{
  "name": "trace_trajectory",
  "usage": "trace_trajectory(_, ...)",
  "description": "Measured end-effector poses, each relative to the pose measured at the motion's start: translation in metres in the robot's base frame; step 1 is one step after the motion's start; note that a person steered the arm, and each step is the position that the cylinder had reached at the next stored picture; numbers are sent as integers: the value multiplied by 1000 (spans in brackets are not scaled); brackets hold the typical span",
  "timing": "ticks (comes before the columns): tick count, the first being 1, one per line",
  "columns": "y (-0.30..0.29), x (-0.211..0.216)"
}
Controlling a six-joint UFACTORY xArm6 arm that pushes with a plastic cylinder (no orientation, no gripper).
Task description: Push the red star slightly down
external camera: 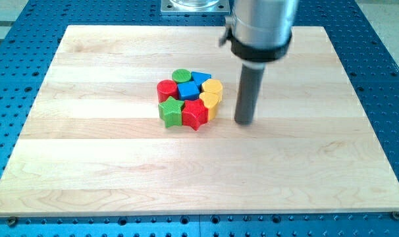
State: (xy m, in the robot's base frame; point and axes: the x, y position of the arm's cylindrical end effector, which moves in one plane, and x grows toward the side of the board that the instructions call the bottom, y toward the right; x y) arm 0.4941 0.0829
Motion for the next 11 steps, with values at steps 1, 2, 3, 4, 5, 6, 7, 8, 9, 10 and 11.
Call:
trace_trajectory(1,-15,75)
trace_trajectory(2,-19,79)
trace_trajectory(3,-14,75)
trace_trajectory(4,-37,42)
trace_trajectory(5,-46,3)
trace_trajectory(6,-46,-34)
trace_trajectory(7,-58,-71)
trace_trajectory(8,-86,-66)
trace_trajectory(9,-76,-22)
trace_trajectory(10,-71,10)
trace_trajectory(11,-72,-11)
